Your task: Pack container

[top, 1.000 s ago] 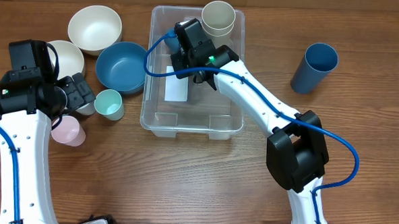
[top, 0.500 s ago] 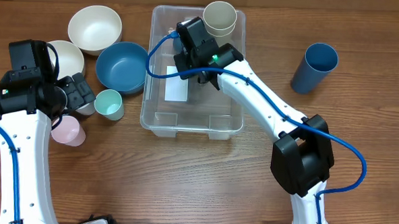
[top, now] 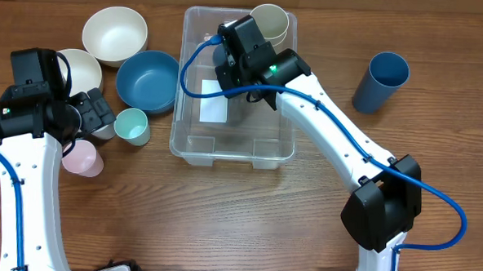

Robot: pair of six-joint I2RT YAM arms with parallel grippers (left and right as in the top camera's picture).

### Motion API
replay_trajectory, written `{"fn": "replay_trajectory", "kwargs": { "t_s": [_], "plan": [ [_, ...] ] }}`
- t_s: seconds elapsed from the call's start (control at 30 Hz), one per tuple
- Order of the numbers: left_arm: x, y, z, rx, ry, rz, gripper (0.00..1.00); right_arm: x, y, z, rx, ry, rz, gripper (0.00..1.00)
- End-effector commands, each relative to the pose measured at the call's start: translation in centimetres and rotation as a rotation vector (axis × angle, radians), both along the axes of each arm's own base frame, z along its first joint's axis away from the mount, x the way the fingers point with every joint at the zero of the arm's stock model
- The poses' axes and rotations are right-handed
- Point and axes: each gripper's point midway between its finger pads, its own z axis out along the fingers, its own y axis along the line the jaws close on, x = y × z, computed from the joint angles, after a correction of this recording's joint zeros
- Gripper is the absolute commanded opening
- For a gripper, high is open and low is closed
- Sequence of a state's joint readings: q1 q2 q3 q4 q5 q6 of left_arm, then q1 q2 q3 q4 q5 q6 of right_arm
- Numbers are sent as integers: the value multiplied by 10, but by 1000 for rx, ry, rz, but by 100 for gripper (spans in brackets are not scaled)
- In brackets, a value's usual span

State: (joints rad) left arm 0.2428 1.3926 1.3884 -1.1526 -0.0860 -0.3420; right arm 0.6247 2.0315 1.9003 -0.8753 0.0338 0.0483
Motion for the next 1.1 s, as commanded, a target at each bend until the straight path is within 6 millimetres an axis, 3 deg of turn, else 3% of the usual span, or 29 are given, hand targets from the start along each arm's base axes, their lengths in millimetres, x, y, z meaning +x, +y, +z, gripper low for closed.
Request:
{"fn": "replay_trajectory", "kwargs": {
  "t_s": [0.0, 0.27, 0.53, 0.9, 1.07],
  "plan": [
    [4, 1, 7, -8, -25, 13, 100, -13, 16, 31, 28, -52, 97, 4],
    [4, 1, 7, -8, -25, 13, 100, -35, 4, 14, -86, 17, 172, 4],
    [4, 1, 7, -8, -25, 13, 100, -58, -9, 1, -237, 49, 365, 4],
    [4, 1, 7, -8, -25, 13, 100, -69, -7, 36, -241, -45, 430, 4],
    [4, 1, 7, -8, -25, 13, 100, -93, -15, 40, -325, -41, 577, 4]
  ]
}}
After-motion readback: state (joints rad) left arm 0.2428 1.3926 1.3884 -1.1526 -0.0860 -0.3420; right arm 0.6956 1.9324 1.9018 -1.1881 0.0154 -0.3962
